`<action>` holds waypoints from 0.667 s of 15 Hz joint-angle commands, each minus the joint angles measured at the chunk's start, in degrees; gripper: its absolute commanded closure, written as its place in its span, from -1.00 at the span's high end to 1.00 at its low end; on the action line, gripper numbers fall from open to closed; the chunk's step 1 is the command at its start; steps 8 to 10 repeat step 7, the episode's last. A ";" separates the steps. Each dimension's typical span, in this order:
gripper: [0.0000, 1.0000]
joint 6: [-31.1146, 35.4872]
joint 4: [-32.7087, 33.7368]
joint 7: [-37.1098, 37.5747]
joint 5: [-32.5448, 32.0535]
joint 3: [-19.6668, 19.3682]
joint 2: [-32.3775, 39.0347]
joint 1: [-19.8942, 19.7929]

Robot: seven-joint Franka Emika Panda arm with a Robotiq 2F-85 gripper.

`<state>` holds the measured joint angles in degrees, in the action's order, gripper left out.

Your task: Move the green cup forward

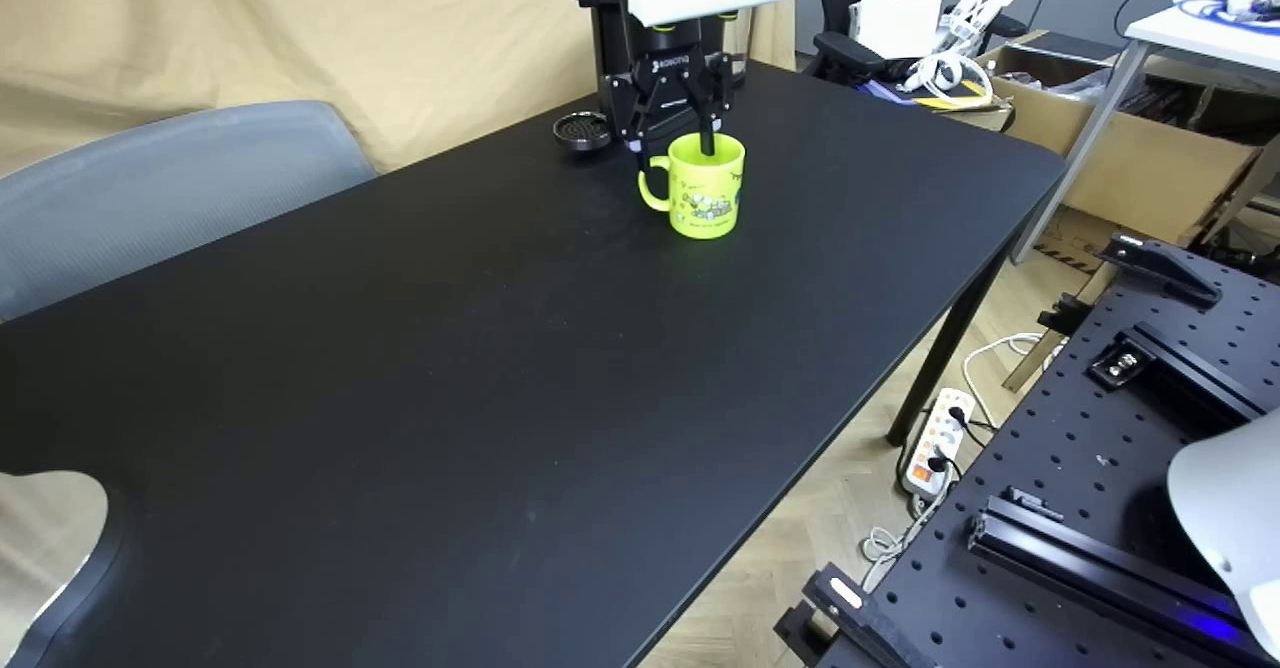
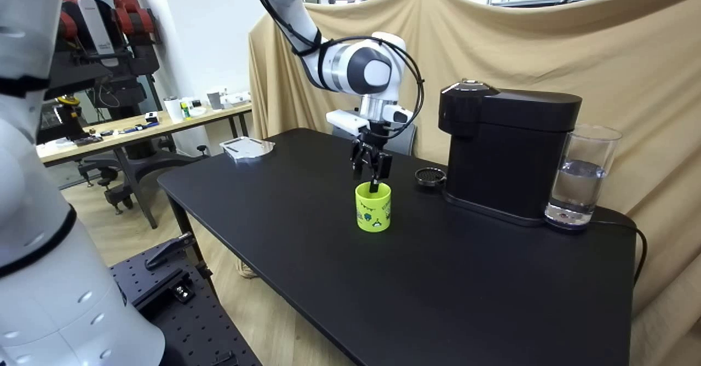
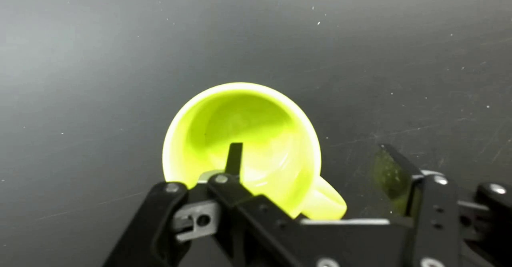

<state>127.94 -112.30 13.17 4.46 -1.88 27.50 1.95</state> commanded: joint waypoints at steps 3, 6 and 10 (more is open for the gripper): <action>1.00 -2.67 -4.03 6.57 -5.04 -1.39 -7.68 3.13; 1.00 -3.23 -6.63 9.06 -7.34 -0.93 -12.36 4.04; 0.99 -4.20 -7.27 9.62 -7.84 -0.69 -13.76 4.20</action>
